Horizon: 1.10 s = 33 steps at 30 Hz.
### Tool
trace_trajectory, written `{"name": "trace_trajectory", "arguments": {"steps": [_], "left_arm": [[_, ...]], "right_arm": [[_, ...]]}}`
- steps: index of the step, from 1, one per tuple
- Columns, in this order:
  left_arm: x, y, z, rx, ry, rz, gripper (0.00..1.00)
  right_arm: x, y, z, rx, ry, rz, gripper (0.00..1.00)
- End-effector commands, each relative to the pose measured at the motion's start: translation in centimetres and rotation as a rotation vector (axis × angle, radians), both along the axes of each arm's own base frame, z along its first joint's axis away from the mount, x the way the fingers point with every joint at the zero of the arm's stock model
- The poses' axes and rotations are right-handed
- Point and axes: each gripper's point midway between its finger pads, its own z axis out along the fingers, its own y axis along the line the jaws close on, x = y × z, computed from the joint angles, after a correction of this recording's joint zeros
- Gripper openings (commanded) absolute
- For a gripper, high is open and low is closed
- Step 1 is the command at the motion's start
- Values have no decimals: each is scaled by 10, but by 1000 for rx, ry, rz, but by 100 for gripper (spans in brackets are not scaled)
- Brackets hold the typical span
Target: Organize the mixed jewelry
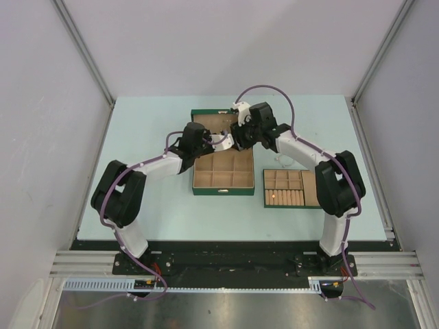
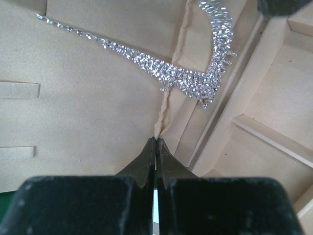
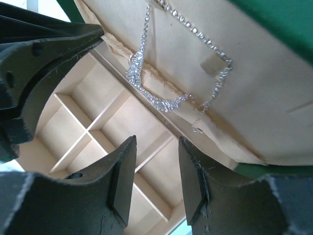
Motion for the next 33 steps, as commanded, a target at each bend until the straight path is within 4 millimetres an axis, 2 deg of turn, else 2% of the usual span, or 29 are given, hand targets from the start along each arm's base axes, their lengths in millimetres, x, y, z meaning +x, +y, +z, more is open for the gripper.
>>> {"name": "trace_trajectory", "arguments": {"steps": [1,15,19,25,33], "left_arm": [[-9,-27,33,-121,1,-81,0],[-13,-34,43,-163,8,-111,0],[-15,-34,43,-163,12,-115,0],[-15,-34,45,-160,10,-118,0],[-16,-33,39,-155,25,-114,0]], "right_arm": [[0,15,-11,59,40,14,45],[9,28,-20,100,32,7,46],[15,27,-30,88,33,-10,46],[20,28,-34,87,26,-24,47],[13,31,-36,24,1,-42,47]]}}
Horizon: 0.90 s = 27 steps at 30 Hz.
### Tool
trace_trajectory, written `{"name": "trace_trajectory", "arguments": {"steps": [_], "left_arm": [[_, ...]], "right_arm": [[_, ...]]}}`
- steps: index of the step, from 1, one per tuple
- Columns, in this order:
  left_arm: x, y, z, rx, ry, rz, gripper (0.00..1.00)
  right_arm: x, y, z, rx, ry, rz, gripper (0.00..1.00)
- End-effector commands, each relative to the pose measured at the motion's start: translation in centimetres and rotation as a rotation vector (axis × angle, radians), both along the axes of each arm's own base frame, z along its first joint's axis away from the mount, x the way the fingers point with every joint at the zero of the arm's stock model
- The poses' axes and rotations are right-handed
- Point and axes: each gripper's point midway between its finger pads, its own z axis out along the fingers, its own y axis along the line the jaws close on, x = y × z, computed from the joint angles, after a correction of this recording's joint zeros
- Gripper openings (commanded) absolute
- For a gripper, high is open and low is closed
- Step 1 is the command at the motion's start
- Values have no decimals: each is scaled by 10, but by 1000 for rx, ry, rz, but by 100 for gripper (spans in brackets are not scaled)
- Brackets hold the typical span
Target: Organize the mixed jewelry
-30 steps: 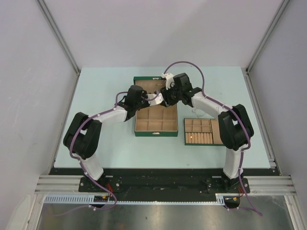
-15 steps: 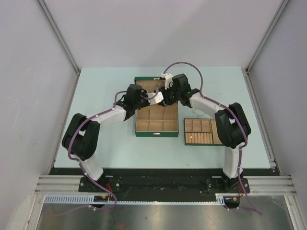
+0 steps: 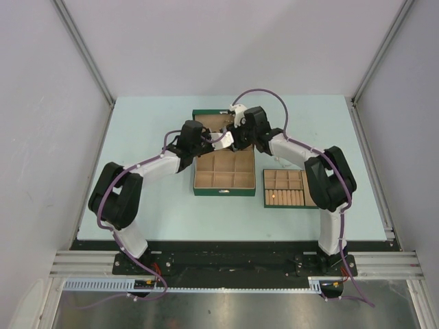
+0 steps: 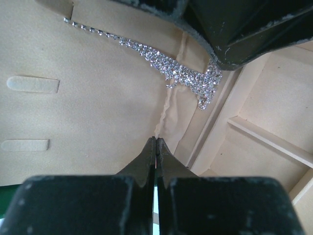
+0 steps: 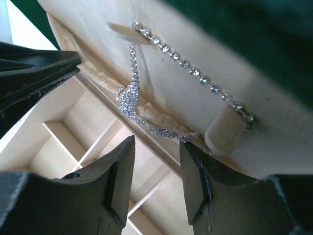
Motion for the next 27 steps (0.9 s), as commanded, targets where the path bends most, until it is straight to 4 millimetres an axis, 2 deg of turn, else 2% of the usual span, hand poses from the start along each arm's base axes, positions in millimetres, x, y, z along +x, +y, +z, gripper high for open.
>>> {"name": "trace_trajectory", "arguments": {"steps": [1,11,21,27], "left_arm": [[-10,-27,30,-94,-8,-85,0],[-10,-28,28,-104,-1,-81,0],[-10,-28,28,-110,2,-77,0],[-10,-28,29,-113,3,-77,0]], "right_arm": [[-3,9,-5,-45,-22,-19,47],[-5,7,-13,-100,-17,-66,48],[-2,-7,-26,-169,2,-131,48],[-2,-7,-29,-176,6,-137,48]]}}
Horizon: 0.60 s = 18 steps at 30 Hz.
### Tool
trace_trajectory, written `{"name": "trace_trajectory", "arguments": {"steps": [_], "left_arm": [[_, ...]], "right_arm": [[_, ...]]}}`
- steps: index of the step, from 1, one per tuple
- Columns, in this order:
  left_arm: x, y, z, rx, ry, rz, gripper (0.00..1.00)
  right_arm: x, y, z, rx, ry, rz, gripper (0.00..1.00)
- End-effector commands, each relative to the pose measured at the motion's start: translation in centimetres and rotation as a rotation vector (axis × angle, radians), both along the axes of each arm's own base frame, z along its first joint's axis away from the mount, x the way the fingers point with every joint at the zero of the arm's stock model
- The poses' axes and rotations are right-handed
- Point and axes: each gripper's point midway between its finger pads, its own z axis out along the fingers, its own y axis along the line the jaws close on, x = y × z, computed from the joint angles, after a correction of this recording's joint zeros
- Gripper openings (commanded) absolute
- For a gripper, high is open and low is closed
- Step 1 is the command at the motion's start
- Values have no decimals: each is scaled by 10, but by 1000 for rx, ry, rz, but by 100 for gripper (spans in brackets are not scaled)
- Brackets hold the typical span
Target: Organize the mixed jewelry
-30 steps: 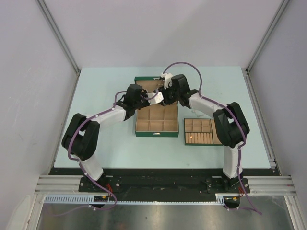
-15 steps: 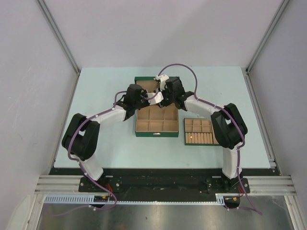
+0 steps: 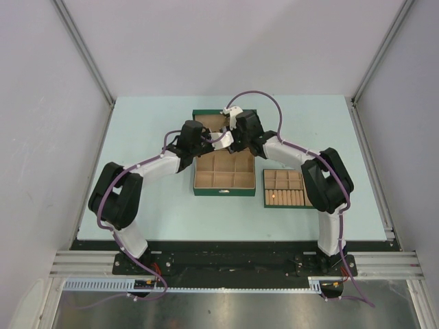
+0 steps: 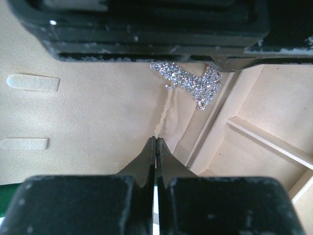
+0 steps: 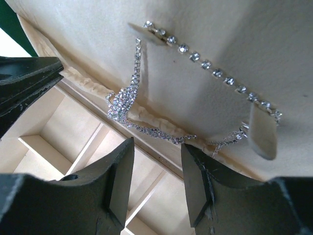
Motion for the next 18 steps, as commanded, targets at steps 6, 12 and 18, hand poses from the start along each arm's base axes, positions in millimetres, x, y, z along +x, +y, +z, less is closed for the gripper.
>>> {"name": "trace_trajectory", "arguments": {"steps": [6,12,18], "left_arm": [[-11,-28,30,-106,-2,-85,0],[-12,-29,27,-110,7,-89,0],[-14,-30,27,-116,13,-91,0]], "right_arm": [[-4,0,-26,-39,73,-18,49],[0,6,-29,-25,78,-11,48],[-3,14,-29,0,90,7,43]]}}
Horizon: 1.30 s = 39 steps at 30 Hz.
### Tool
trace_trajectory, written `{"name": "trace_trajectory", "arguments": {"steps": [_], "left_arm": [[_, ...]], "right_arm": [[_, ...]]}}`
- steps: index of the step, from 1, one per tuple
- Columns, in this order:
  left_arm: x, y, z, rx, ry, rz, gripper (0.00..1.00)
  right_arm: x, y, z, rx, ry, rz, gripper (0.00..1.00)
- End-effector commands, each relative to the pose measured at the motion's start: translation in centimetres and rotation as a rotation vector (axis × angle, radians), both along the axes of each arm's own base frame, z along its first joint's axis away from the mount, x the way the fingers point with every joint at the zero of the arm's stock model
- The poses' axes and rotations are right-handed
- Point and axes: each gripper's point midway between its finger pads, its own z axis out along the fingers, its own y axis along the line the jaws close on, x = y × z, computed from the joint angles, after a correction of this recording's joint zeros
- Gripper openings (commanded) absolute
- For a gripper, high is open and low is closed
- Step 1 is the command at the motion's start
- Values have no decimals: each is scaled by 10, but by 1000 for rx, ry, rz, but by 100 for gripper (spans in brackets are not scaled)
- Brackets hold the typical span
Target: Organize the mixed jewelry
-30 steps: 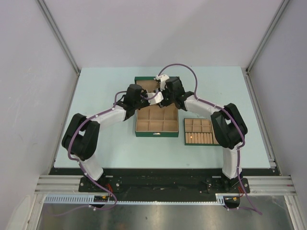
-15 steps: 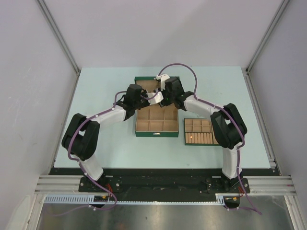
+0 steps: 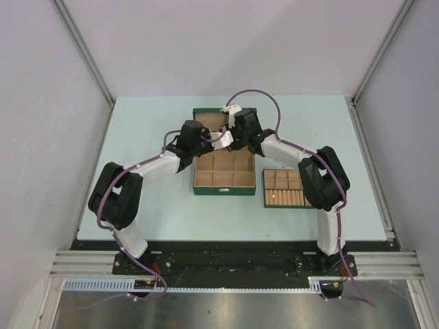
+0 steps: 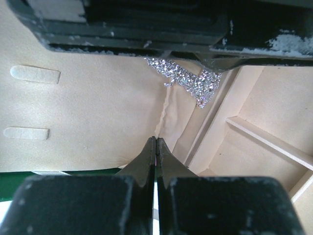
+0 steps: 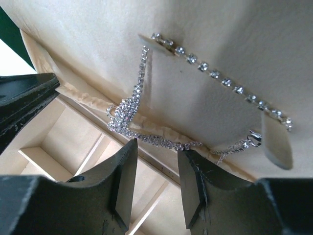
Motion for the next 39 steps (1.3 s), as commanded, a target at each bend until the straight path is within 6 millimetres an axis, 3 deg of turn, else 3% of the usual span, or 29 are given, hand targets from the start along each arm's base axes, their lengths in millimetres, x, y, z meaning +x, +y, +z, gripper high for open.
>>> {"name": "trace_trajectory", "arguments": {"steps": [1,11,17,35,39], "left_arm": [[-14,-31,27,-111,9,-101,0],[-18,-30,28,-122,11,-104,0],[-20,-29,25,-116,18,-103,0],[-20,-29,22,-119,26,-100,0],[-21,-29,19,-115,31,-99,0]], "right_arm": [[-10,9,-24,-12,69,28,40],[-11,15,-12,3,48,36,14],[-10,15,10,23,13,36,1],[-6,6,79,88,-92,20,0],[-6,5,86,97,-97,22,0]]}}
